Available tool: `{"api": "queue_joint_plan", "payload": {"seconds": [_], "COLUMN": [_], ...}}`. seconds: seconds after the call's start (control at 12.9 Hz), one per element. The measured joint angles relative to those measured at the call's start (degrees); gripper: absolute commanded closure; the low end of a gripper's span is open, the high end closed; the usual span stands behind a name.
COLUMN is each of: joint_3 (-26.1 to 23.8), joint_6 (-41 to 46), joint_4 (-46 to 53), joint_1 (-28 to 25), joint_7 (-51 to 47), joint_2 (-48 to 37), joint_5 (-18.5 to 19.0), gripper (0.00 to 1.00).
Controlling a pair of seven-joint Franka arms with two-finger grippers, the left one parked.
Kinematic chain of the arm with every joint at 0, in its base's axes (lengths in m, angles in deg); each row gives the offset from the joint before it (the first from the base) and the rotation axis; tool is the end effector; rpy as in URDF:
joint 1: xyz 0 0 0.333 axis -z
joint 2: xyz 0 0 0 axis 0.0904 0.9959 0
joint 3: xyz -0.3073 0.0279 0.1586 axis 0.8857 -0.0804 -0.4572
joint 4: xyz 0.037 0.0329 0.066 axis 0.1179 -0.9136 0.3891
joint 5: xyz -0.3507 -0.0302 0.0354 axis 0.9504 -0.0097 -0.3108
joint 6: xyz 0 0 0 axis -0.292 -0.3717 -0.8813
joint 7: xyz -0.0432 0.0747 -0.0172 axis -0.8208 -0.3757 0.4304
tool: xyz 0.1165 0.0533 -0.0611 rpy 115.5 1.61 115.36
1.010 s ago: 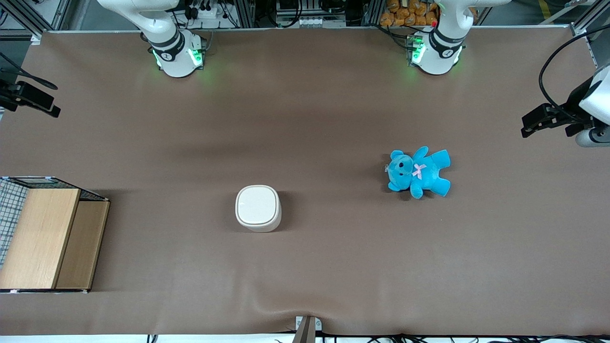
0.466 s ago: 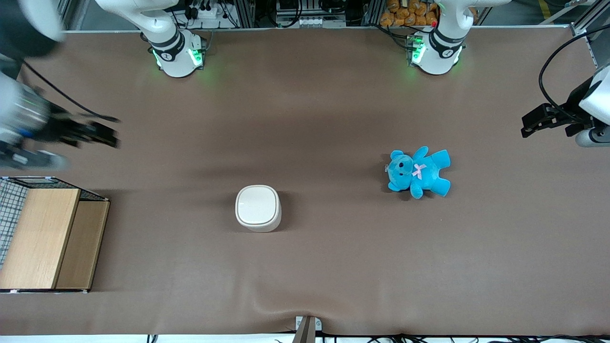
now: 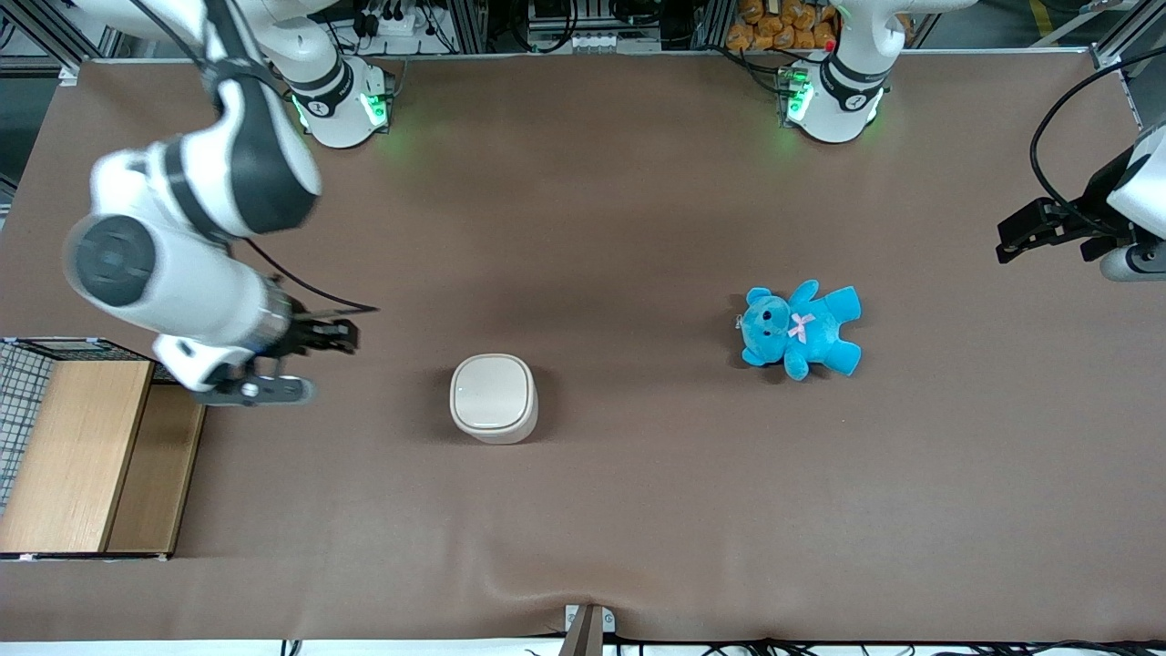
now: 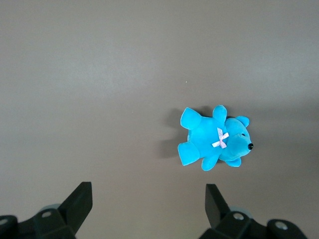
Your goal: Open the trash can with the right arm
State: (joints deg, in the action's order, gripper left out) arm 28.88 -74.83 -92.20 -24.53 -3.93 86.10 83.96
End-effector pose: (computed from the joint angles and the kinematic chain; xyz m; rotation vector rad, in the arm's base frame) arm 0.6089 0.1936 0.4566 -3.1210 -0.0301 0.1804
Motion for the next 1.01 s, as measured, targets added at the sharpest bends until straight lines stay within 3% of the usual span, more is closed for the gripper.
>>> {"api": "queue_joint_plan", "payload": {"seconds": [0.47, 1.01], "joint_3": [-0.01, -0.01], "joint_6": [-8.10, -12.71], "joint_4": [3.16, 3.64], "joint_1": [-6.40, -9.95], "joint_7": [-4.87, -7.68], "joint_2": [9.30, 13.13], "joint_5": [-0.55, -0.63], "gripper": [1.00, 1.00]}}
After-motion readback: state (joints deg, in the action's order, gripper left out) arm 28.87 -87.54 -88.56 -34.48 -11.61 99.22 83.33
